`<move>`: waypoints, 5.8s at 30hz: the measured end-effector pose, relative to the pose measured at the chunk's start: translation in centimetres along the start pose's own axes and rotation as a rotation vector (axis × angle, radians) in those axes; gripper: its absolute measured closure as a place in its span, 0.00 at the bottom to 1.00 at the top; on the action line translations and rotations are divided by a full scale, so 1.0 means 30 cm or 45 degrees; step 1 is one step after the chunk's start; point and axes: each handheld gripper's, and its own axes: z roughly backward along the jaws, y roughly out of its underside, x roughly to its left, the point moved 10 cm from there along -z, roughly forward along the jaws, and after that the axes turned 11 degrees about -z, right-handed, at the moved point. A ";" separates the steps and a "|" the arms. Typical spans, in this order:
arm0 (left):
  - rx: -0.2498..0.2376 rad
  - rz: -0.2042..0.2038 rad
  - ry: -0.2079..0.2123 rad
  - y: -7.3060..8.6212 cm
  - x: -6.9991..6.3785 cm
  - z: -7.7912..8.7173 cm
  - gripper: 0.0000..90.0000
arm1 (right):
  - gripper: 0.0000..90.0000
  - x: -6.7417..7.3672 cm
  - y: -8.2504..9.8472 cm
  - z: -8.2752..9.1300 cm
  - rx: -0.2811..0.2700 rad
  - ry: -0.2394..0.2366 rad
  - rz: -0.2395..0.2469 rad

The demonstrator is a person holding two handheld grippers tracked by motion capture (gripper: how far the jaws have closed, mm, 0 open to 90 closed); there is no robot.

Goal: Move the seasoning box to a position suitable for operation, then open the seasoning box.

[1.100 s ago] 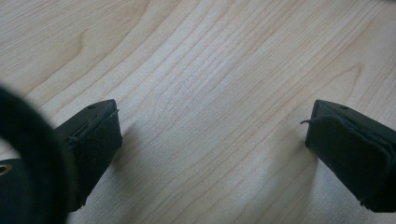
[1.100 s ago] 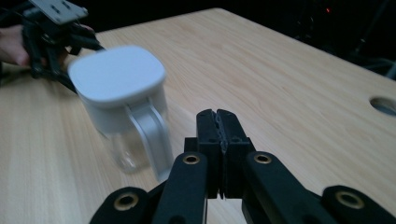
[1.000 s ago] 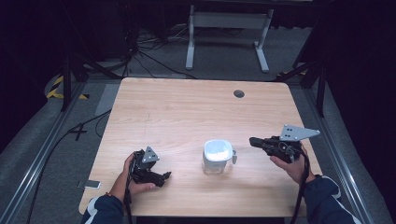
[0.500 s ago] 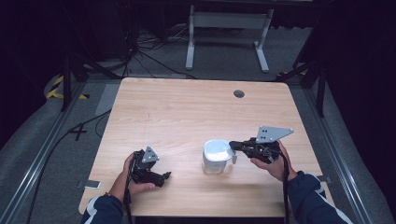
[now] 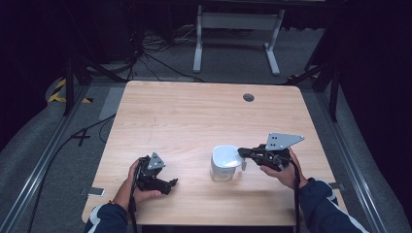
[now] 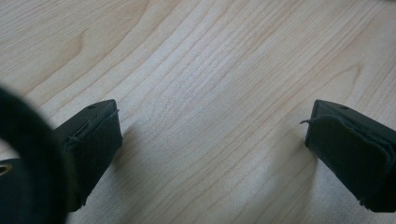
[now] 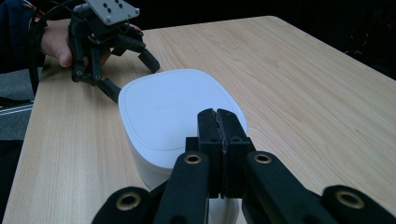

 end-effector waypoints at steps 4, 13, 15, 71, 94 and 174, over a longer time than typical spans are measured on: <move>0.002 0.001 -0.001 0.001 -0.001 0.002 0.05 | 1.00 0.001 0.001 0.001 -0.007 0.008 0.005; 0.003 -0.014 0.011 0.003 -0.008 0.015 0.12 | 1.00 0.001 0.002 0.004 -0.002 0.016 0.006; -0.019 -0.022 0.013 0.000 -0.008 0.017 0.17 | 1.00 0.000 0.002 0.004 -0.002 0.016 0.009; -0.437 -0.305 0.136 -0.545 -0.207 0.078 1.00 | 1.00 -0.007 0.018 0.014 0.004 0.025 0.023; -0.457 -0.389 0.183 -0.669 -0.235 0.085 1.00 | 1.00 0.001 0.053 0.047 0.035 0.053 0.021; 0.119 -0.217 -0.093 0.081 0.115 0.148 0.34 | 0.48 -0.219 0.399 0.416 0.294 0.536 -0.021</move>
